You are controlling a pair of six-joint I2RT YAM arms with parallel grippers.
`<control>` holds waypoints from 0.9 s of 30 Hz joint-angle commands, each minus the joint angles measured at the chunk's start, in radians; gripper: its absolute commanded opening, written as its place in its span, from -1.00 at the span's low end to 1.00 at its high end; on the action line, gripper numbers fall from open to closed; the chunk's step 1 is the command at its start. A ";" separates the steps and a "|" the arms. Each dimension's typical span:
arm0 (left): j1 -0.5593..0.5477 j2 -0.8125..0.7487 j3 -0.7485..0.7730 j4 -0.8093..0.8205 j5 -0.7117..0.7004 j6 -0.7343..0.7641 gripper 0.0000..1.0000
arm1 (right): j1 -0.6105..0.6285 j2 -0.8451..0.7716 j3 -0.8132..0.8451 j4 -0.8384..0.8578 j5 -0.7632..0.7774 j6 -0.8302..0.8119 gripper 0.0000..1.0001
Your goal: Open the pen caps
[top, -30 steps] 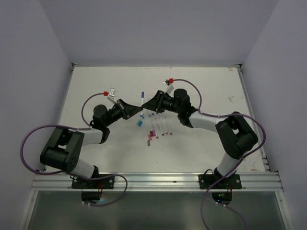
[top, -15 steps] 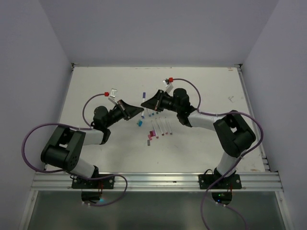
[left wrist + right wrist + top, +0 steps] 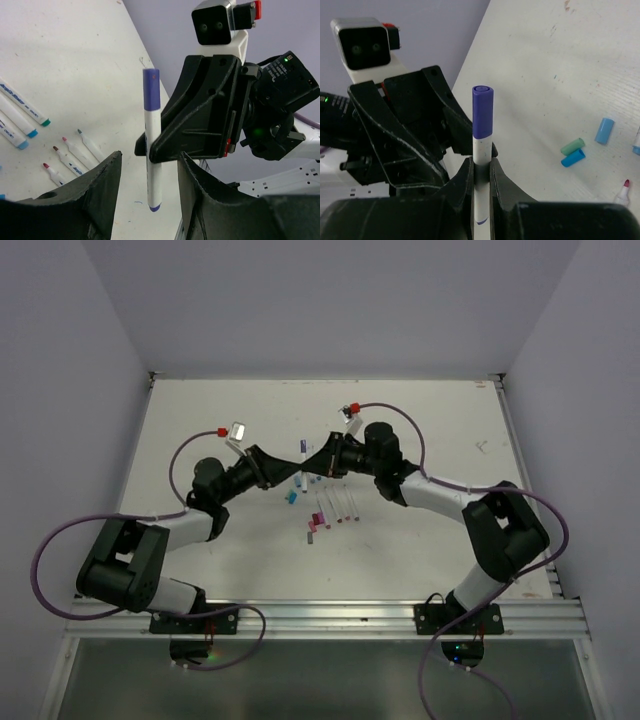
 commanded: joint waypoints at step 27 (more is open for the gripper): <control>0.029 0.057 0.107 0.131 0.085 -0.054 -0.25 | 0.044 0.025 -0.039 0.140 -0.196 0.003 -1.00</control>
